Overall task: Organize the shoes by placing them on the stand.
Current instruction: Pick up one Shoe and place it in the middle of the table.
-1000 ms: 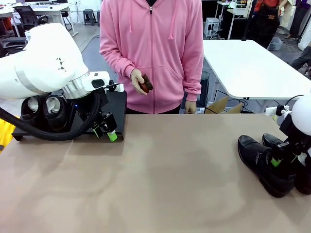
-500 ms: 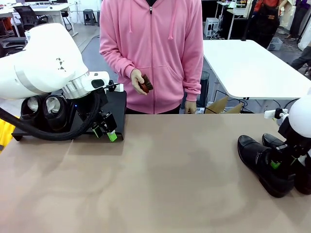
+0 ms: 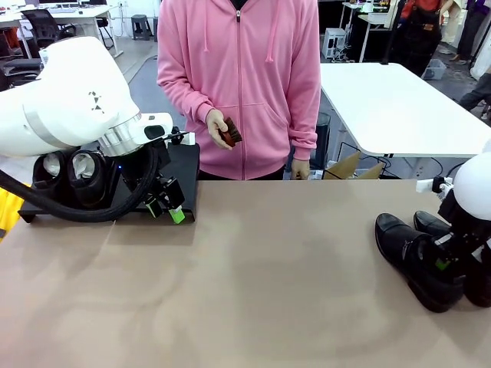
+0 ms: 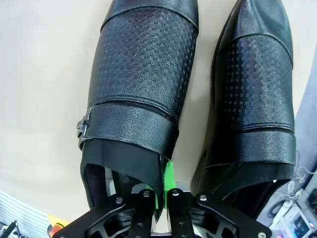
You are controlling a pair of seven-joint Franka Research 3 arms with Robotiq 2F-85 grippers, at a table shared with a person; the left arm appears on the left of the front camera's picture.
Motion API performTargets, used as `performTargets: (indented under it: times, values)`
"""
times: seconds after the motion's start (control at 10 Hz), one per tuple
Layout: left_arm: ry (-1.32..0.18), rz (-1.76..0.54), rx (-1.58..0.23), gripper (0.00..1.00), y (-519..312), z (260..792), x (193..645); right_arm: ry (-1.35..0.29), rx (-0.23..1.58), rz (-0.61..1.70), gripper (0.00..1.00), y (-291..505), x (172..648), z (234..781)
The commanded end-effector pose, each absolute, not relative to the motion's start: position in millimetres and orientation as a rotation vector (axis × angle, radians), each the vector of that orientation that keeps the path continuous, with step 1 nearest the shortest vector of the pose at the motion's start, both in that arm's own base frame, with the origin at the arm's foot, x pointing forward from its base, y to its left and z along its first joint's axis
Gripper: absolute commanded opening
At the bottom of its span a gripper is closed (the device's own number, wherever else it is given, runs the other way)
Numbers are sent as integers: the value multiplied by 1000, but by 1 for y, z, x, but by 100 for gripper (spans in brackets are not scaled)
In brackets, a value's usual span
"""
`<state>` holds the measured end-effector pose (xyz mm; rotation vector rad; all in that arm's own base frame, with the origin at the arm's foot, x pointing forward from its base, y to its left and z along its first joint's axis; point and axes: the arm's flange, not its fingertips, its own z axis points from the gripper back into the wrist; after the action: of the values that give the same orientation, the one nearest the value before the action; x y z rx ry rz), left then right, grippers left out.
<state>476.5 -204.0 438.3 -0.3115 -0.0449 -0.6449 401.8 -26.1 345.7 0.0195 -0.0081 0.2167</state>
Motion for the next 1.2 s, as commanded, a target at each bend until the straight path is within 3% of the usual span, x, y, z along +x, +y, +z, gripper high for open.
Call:
performTargets:
  times: [0.0,0.4,0.8,1.1]
  values:
    - [-42,-653,-305,71,-200,440,473,23,47,233,0,-28,401,338]
    - [-42,-653,-305,71,-200,440,473,-29,61,220,0,-14,384,363]
    - [-42,-653,-305,71,-200,440,473,-197,90,260,0,76,330,424]
    - [-42,-653,-305,71,-200,440,473,-147,193,223,0,141,316,415]
